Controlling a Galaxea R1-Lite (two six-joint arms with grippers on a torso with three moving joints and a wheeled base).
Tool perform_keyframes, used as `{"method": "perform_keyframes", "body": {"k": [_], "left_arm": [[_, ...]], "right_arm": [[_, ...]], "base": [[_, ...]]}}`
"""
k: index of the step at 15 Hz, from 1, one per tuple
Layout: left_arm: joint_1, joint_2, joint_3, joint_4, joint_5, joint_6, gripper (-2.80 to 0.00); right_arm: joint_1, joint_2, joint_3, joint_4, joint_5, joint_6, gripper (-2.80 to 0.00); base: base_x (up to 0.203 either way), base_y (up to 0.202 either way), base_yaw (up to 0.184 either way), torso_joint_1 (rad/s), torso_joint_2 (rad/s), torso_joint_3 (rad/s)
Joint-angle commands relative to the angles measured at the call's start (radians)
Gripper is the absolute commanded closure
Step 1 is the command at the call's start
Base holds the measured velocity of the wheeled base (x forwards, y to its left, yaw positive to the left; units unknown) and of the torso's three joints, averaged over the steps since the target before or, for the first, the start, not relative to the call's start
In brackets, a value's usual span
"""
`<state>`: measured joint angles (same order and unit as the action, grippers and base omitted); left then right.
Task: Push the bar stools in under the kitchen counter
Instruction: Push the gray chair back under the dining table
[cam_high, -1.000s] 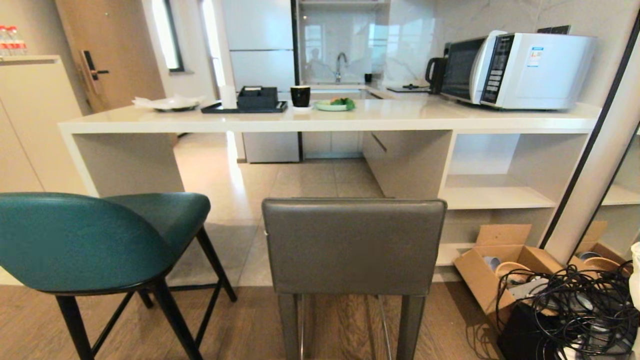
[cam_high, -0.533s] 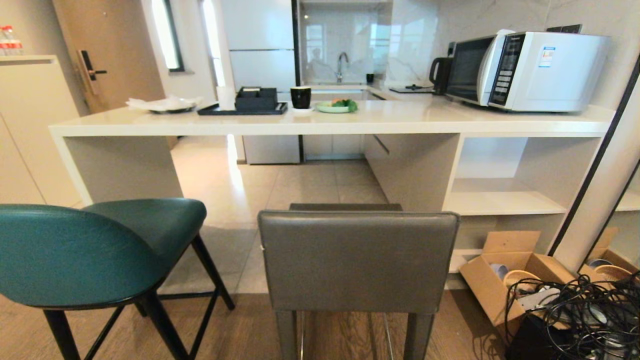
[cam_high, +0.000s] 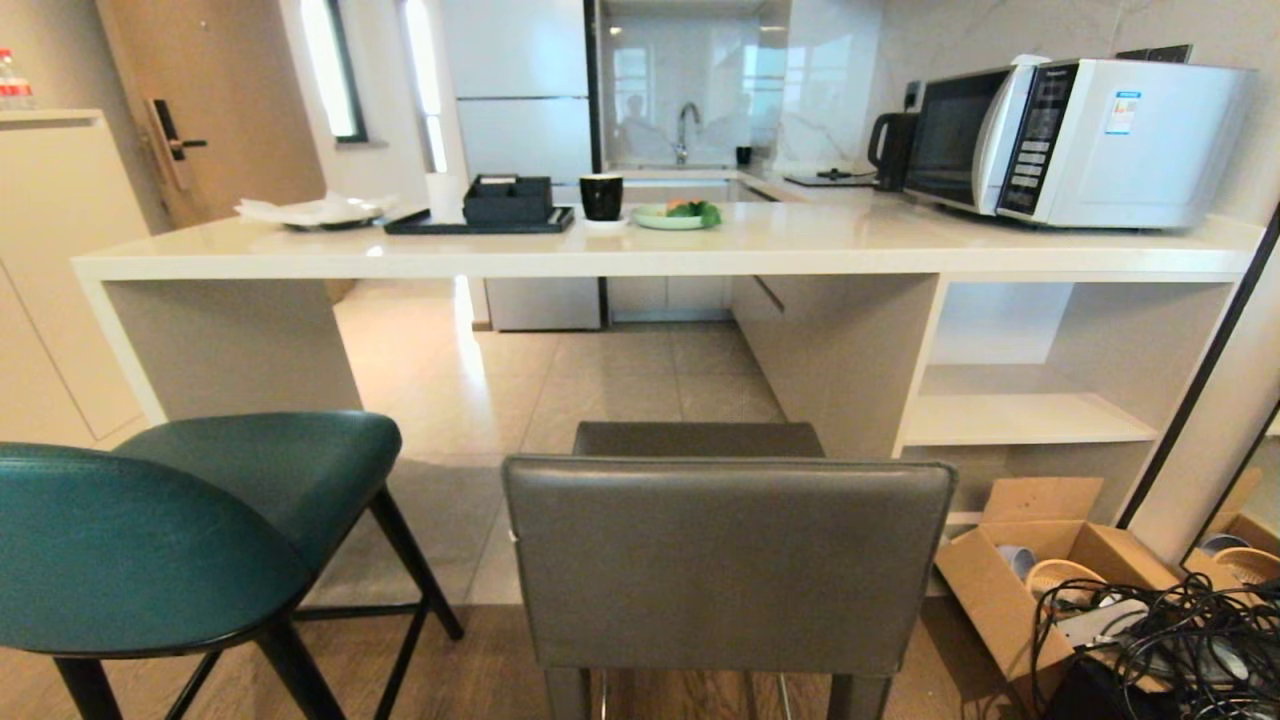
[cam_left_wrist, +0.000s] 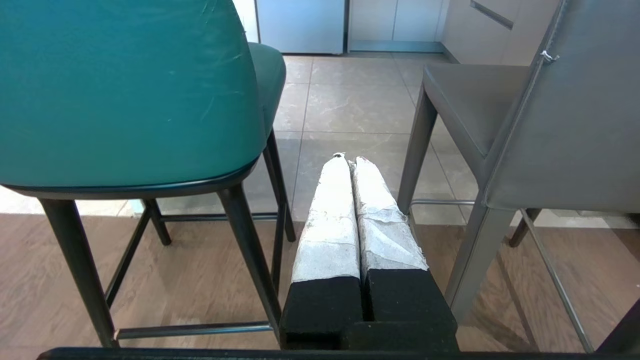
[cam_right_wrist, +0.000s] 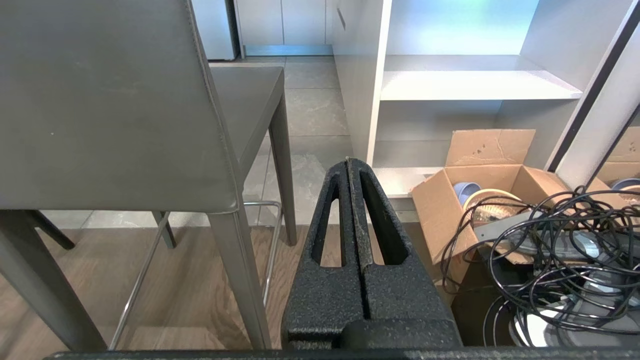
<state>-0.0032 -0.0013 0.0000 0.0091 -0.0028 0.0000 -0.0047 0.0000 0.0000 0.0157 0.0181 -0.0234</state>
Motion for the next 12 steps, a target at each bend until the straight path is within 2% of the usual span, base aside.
{"method": "perform_keyframes", "body": {"k": [1,5,7,9,12], "left_arm": [[0.002,0.001,0.0,0.0,-0.001,0.002,0.0],[0.001,0.001,-0.002,-0.002,0.0,0.001,0.0],[0.001,0.039,-0.094,0.001,0.002,-0.025,0.0],[-0.004,0.194,-0.176,-0.03,0.002,-0.072,0.0],[-0.01,0.593,-0.25,-0.224,-0.003,-0.094,0.0]], "right_arm": [[0.0,-0.002,0.0,0.0,0.002,-0.006,0.0],[0.0,-0.002,0.001,-0.001,0.001,-0.017,0.0],[-0.001,0.016,-0.014,0.023,-0.014,-0.032,0.0],[0.002,0.117,-0.091,0.035,-0.014,0.002,0.0],[0.009,0.456,-0.218,-0.059,-0.011,0.09,0.0]], "base": [[0.0,0.0,0.0,0.0,0.0,0.0],[0.0,0.0,0.0,0.0,0.0,0.0],[0.0,0.0,0.0,0.0,0.0,0.0],[0.0,0.0,0.0,0.0,0.0,0.0],[0.0,0.0,0.0,0.0,0.0,0.0]]}}
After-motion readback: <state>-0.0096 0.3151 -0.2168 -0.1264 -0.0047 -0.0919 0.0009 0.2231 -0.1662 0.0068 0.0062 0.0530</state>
